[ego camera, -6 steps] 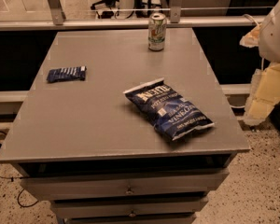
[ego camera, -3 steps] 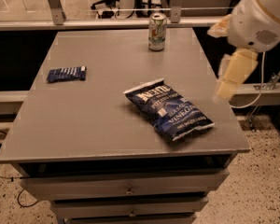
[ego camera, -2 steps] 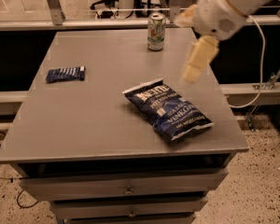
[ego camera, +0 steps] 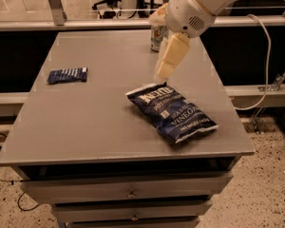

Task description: Move rxbar blueberry near blue chip bag

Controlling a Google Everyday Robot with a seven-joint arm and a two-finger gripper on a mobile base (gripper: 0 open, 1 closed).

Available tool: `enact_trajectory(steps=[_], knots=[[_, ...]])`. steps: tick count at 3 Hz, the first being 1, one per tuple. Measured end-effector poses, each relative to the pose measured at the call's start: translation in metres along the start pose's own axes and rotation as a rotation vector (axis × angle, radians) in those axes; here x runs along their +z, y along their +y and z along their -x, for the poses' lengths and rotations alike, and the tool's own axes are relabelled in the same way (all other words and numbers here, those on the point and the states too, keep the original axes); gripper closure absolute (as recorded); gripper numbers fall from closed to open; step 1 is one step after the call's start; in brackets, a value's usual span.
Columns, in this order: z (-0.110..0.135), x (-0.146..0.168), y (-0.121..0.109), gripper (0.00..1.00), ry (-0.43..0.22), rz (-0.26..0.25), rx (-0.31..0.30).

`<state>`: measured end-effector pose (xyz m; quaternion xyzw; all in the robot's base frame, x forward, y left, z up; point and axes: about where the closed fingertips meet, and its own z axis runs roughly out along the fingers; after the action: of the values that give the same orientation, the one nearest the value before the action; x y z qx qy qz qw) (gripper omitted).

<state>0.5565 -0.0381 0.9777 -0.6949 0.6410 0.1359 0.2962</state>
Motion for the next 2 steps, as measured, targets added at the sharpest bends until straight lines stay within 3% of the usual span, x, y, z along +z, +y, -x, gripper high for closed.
enact_trajectory(steps=[2], knots=[[0.036, 0.089, -0.049, 0.0, -0.17, -0.04, 0.074]])
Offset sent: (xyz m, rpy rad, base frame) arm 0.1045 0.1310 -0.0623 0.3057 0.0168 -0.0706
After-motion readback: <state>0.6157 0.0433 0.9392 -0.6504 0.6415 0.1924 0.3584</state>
